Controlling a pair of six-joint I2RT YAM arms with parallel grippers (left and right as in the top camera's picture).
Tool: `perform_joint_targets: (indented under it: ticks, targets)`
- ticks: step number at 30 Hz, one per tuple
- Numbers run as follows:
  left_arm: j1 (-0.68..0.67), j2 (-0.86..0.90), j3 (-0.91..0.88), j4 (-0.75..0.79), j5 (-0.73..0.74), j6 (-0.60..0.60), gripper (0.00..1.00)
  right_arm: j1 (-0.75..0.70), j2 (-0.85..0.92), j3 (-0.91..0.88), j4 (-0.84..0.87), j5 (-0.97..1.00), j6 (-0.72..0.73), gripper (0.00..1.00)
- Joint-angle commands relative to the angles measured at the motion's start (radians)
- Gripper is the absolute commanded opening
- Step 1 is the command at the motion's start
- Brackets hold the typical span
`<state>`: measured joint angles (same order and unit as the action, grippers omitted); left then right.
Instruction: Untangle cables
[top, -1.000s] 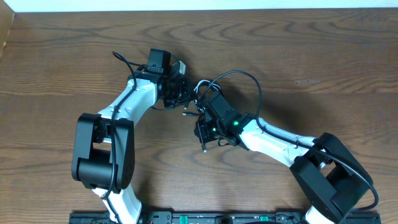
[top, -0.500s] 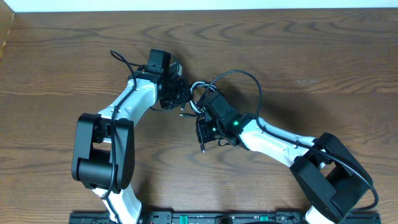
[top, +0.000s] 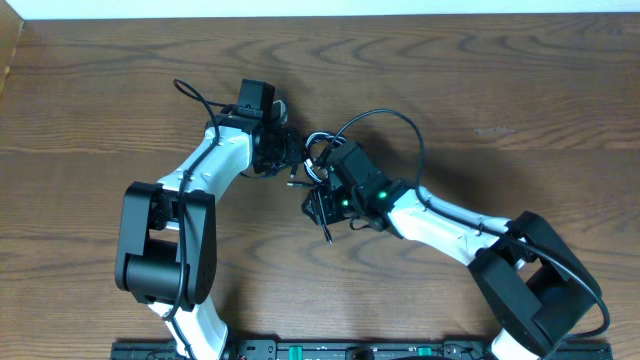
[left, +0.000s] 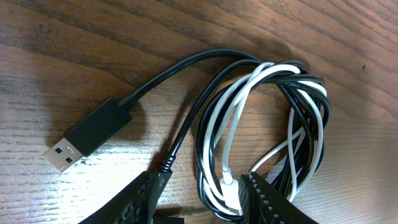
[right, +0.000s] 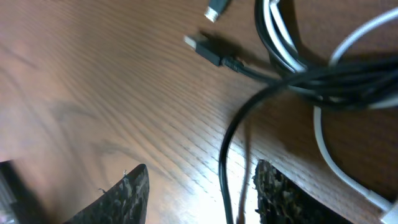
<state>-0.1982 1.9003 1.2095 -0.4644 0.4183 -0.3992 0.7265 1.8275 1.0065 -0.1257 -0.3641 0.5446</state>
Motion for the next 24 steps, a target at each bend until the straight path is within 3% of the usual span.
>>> perform_joint_targets:
  ticks: [1,5,16,20,22,24]
  targets:
    - [0.002,-0.023,0.025,-0.002,-0.020,0.001,0.46,-0.051,-0.032,0.003,0.010,-0.137,0.000,0.52]
    - [-0.010,-0.023,0.025,-0.001,-0.034,0.001,0.46,-0.097,-0.032,0.003,0.002,-0.158,0.000,0.52]
    - [-0.089,-0.023,0.025,-0.002,-0.252,0.001,0.46,-0.150,-0.032,0.003,-0.051,-0.163,-0.009,0.63]
    - [-0.089,-0.023,0.025,-0.002,-0.251,0.001,0.46,-0.174,-0.032,0.003,-0.059,-0.162,-0.011,0.64]
    - [-0.089,-0.023,0.025,-0.002,-0.251,0.001,0.55,-0.190,-0.032,0.003,-0.067,-0.160,-0.031,0.67]
    - [-0.089,-0.023,0.025,-0.004,-0.251,0.001,0.56,-0.203,-0.032,0.003,-0.081,-0.144,-0.049,0.69]
